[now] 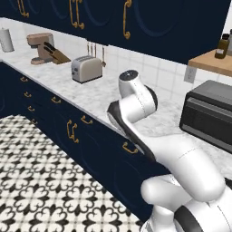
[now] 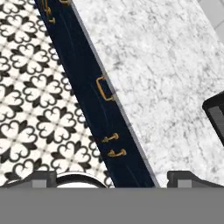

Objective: Take a straw from the drawer in front and place it inside the glass cup on the dining counter.

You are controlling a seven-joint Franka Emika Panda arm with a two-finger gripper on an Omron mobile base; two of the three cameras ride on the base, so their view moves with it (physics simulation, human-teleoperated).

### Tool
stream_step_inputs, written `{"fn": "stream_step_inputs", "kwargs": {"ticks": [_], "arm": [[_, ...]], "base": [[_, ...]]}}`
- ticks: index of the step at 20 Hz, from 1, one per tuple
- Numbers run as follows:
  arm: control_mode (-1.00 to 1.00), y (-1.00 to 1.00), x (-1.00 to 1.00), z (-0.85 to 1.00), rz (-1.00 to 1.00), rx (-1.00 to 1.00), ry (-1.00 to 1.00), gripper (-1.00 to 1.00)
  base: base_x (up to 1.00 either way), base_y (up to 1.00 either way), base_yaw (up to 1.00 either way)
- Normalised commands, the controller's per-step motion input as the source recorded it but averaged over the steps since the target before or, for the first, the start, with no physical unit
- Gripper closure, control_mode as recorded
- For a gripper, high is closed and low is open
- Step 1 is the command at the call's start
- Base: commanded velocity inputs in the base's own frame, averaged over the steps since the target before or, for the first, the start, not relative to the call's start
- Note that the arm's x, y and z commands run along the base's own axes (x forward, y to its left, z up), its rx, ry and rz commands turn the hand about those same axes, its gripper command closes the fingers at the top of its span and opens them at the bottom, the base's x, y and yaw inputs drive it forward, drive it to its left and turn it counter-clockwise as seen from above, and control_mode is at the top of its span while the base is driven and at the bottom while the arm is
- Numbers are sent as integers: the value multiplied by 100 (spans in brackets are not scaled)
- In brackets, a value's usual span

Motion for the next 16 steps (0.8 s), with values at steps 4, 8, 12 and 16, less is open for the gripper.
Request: {"fn": "stream_step_inputs", "kwargs": {"ticks": [4, 8, 12, 16], "arm": [[-100, 45, 14, -89, 0, -34, -4, -100], [-100, 23, 32, -87, 0, -25, 0, -100], [-100, 0, 44, -85, 0, -21, 0, -100], [-100, 0, 47, -88, 0, -21, 0, -100]], "base": [[0, 0, 0], [0, 0, 0], [0, 0, 0], [0, 0, 0]]}}
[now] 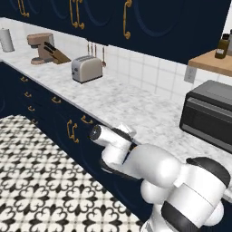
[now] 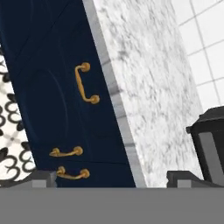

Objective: Take a straw from the drawer in front and place it inside the glass cup on the dining counter.

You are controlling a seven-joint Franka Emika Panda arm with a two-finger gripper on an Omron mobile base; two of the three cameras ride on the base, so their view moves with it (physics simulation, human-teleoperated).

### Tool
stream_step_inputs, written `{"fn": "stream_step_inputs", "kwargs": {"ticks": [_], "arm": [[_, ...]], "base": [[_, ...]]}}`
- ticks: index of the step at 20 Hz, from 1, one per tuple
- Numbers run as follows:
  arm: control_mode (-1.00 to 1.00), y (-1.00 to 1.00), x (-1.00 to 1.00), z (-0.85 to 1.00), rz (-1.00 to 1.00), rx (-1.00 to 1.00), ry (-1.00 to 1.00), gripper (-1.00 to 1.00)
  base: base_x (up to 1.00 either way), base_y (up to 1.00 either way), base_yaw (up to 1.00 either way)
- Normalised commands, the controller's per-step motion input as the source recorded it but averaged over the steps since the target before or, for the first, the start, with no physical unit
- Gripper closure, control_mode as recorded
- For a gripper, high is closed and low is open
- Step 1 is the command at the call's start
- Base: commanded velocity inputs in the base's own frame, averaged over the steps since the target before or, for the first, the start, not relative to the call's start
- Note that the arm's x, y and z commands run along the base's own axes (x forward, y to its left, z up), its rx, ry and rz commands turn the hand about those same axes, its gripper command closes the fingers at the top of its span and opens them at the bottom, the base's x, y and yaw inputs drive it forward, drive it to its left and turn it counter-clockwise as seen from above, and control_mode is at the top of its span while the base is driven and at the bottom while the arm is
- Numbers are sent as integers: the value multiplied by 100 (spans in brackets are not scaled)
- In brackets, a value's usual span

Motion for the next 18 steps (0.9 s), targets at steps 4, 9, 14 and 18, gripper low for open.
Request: {"fn": "stream_step_inputs", "kwargs": {"ticks": [4, 9, 14, 18], "arm": [[-100, 0, 46, -82, 0, -23, 0, -100], [-100, 0, 54, -67, 0, -24, -1, -100], [-100, 0, 52, -47, 0, -21, -5, -100], [-100, 0, 40, -37, -1, -17, -4, -100]], "base": [[0, 0, 0], [0, 0, 0], [0, 0, 0], [0, 0, 0]]}}
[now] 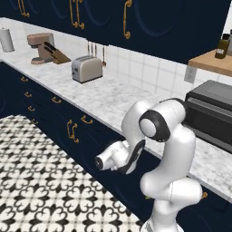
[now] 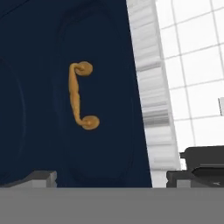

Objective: Take a straw from the drawer in front and place it inside the glass cup on the dining counter.

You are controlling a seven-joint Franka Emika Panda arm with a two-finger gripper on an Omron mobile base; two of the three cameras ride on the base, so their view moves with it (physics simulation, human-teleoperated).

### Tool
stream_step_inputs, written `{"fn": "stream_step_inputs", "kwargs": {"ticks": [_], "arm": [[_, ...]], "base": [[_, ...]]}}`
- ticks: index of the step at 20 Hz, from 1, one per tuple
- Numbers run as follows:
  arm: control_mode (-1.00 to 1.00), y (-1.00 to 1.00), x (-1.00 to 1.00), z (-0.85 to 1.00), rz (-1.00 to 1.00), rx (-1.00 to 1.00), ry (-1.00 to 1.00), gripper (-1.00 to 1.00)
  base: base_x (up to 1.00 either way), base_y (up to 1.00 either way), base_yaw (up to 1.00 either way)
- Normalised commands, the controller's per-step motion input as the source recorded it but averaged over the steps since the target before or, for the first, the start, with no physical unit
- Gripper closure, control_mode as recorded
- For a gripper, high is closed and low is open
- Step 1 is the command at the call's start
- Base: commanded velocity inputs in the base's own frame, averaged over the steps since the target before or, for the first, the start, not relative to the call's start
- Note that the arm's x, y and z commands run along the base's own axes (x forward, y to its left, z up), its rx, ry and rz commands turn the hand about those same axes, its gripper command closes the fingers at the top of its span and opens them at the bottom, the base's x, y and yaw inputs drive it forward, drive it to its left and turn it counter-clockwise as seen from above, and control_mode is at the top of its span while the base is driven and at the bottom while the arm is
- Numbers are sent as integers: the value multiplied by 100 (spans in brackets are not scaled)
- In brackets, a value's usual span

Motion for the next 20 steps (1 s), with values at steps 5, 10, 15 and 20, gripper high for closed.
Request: {"fn": "stream_step_inputs", "kwargs": {"ticks": [5, 10, 15, 20], "arm": [[-100, 0, 26, -23, -4, -16, -4, -100], [-100, -2, 41, -11, -6, -12, -5, -100], [-100, -8, 61, -23, -1, -5, -1, -100], [-100, -15, 65, -26, 0, -1, 0, -100]], "base": [[0, 0, 0], [0, 0, 0], [0, 0, 0], [0, 0, 0]]}}
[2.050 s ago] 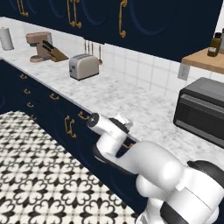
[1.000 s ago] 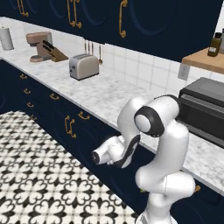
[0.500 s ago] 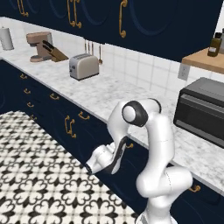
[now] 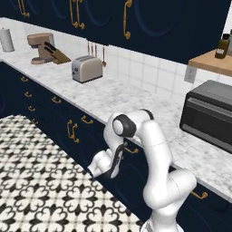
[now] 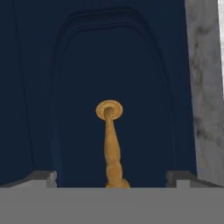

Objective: Take a straw from the drawer in front and place it inside the glass cup on the dining counter.

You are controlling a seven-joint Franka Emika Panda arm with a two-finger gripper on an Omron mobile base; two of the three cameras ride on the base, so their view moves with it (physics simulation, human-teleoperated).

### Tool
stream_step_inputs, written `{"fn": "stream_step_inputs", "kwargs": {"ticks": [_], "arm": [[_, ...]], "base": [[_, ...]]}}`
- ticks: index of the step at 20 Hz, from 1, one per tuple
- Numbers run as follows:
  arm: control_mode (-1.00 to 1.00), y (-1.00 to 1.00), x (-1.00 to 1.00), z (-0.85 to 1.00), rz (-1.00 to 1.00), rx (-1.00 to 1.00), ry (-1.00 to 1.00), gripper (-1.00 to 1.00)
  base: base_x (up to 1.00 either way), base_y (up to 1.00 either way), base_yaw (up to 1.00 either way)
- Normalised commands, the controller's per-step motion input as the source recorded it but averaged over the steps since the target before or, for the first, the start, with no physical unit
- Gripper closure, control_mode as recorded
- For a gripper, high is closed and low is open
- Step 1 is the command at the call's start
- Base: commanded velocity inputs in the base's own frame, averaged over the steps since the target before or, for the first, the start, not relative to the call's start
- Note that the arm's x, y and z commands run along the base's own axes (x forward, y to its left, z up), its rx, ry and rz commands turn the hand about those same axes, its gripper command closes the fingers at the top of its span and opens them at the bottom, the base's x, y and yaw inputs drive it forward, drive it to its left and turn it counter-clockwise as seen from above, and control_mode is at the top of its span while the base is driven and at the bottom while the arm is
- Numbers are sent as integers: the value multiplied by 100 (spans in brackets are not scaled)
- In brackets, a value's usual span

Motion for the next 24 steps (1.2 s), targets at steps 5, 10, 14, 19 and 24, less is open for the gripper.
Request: {"fn": "stream_step_inputs", "kwargs": {"ticks": [5, 10, 14, 19, 24], "arm": [[-100, -15, 52, -31, 0, 0, 0, -100], [-100, -27, 24, -17, -2, 0, -1, -100], [-100, -38, -1, 0, -2, 0, -10, -100], [-100, -48, -7, 0, -2, 0, -14, -100], [-100, -44, -3, 0, -1, 0, -11, -100]], "base": [[0, 0, 0], [0, 0, 0], [0, 0, 0], [0, 0, 0], [0, 0, 0]]}}
